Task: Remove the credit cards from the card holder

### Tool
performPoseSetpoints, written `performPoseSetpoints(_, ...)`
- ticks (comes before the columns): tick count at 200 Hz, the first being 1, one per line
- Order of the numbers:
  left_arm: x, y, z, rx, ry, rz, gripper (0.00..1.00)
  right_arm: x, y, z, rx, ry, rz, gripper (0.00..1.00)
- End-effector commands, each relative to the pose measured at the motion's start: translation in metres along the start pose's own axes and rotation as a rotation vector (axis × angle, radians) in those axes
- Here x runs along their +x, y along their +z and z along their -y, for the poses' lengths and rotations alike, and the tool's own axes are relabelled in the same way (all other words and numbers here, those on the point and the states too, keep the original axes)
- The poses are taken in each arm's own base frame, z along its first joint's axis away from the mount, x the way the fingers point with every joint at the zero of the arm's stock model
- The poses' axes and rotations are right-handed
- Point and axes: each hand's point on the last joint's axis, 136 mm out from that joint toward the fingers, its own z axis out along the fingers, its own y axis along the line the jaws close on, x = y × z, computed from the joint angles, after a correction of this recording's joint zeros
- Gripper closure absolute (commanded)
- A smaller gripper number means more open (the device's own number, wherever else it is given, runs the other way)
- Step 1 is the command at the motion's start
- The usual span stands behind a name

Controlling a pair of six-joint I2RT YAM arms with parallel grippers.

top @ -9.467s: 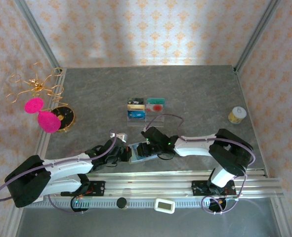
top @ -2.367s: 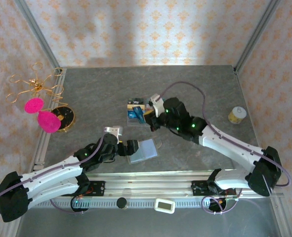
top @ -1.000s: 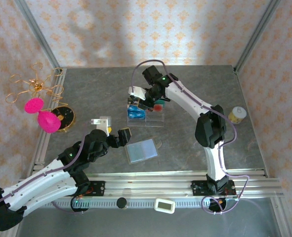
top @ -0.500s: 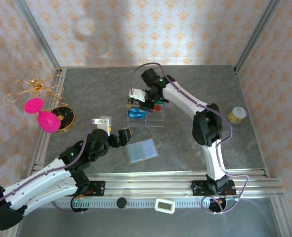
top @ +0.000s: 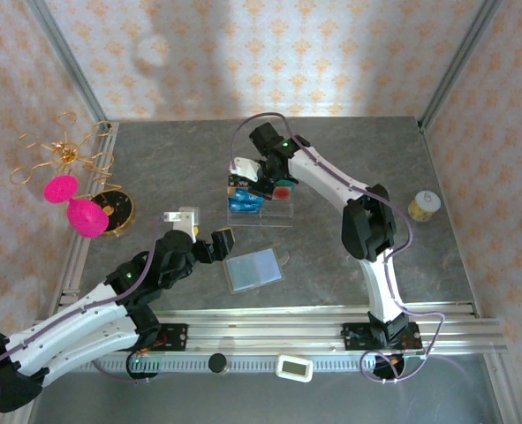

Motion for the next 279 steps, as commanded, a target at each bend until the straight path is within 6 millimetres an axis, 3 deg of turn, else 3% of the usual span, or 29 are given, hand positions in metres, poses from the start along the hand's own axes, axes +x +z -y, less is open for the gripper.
performPoseSetpoints(1, -0.011, -0.002, 0.005, 0.015, 0.004, 0.030, 0.01, -0.005, 0.011, 0.000, 0.016, -0.009, -0.020, 1.00)
performPoseSetpoints(12, -0.011, -0.001, 0.004, 0.016, 0.003, 0.029, 0.01, -0.006, 0.016, -0.002, 0.019, -0.013, -0.019, 0.95)
performPoseSetpoints(32, -0.008, -0.001, 0.007, 0.032, -0.005, 0.025, 0.01, -0.013, 0.017, 0.001, 0.049, -0.002, -0.003, 0.68)
performPoseSetpoints(60, -0.007, -0.001, 0.007, 0.040, -0.019, 0.024, 0.01, -0.033, -0.004, -0.001, 0.068, 0.018, 0.074, 0.53)
performPoseSetpoints(101, -0.010, -0.003, 0.011, 0.083, -0.084, 0.057, 0.01, -0.069, -0.050, -0.019, 0.084, 0.111, 0.270, 0.52)
performPoseSetpoints(124, -0.005, -0.002, 0.007, 0.092, -0.130, 0.067, 0.01, -0.085, -0.073, -0.020, 0.105, 0.317, 0.463, 0.52)
performPoseSetpoints(143, 0.000, -0.002, 0.003, 0.096, -0.166, 0.070, 0.01, -0.077, -0.077, -0.036, 0.076, 0.529, 0.592, 0.52)
performPoseSetpoints(154, 0.002, -0.002, 0.002, 0.099, -0.186, 0.072, 0.01, -0.065, -0.073, -0.045, 0.082, 0.658, 0.631, 0.52)
performPoseSetpoints(172, 0.006, -0.001, -0.002, 0.095, -0.209, 0.072, 0.01, -0.034, -0.046, -0.072, 0.094, 0.776, 0.551, 0.53)
performPoseSetpoints(194, 0.015, 0.002, -0.004, 0.092, -0.216, 0.050, 0.01, 0.000, -0.007, -0.119, 0.107, 0.774, 0.375, 0.53)
performPoseSetpoints(222, 0.029, 0.007, -0.015, 0.047, -0.233, 0.015, 0.01, 0.016, 0.028, -0.181, 0.100, 0.695, 0.231, 0.53)
performPoseSetpoints(265, 0.039, 0.006, -0.025, 0.020, -0.254, -0.002, 0.08, 0.022, 0.054, -0.214, 0.109, 0.650, 0.166, 0.52)
performPoseSetpoints(279, 0.043, 0.006, -0.026, 0.023, -0.258, -0.007, 0.09, 0.027, 0.063, -0.215, 0.139, 0.648, 0.138, 0.52)
